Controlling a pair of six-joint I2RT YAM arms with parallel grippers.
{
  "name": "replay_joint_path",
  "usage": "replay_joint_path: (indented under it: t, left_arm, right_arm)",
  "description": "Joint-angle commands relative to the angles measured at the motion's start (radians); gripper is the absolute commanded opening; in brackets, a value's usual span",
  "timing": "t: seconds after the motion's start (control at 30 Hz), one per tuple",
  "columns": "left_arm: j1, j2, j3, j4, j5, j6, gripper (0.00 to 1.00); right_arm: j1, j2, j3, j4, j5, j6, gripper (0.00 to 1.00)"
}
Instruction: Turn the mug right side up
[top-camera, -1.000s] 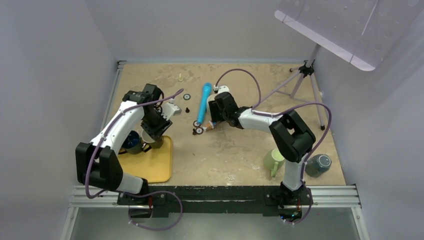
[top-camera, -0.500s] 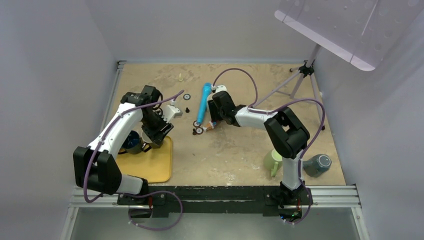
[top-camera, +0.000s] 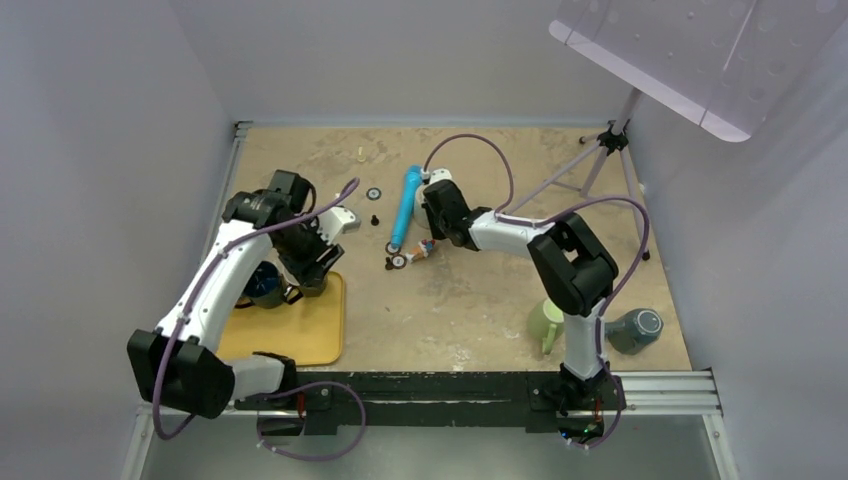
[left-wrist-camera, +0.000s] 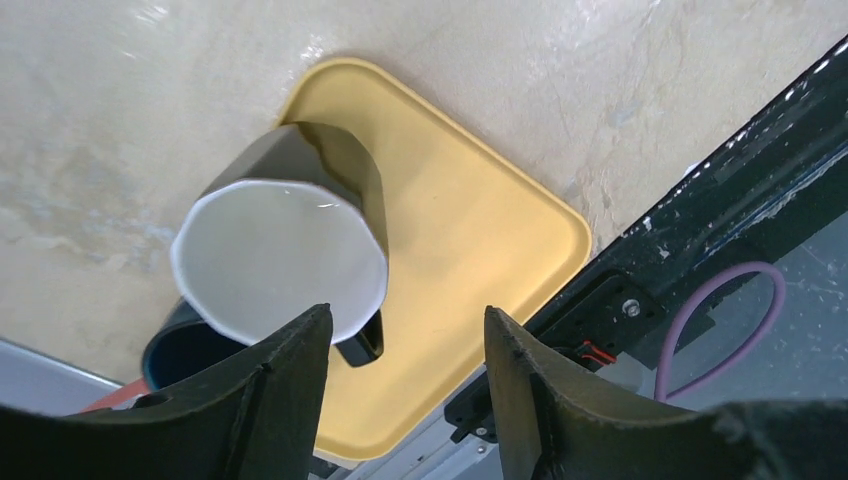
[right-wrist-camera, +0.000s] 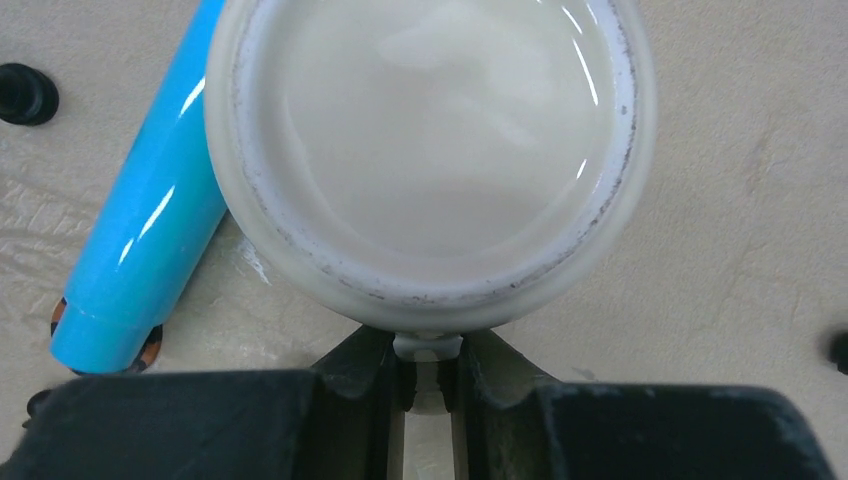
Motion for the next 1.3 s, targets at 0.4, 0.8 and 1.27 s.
replay_joint_path:
  t: [0.4, 0.8, 1.27]
  left_arm:
    - [0.043, -0.31, 0.335, 0.137, 0.454, -0.369, 0.73]
    - [0.043, -0.335, 0.433, 0.562, 0.802, -0.901, 0.81]
    - [0.043, -0.325, 0.407, 0.676, 0.825, -1.013, 0.7]
  right_arm:
    - [-0.002, -0.712, -0.231, 0.503, -0.537, 0.148, 0.0]
    - [0.111, -0.762, -0.212, 0.857, -0.811, 0.418, 0.0]
    - [0.195, -0.659, -0.11, 0.837, -0.84, 0.404, 0.0]
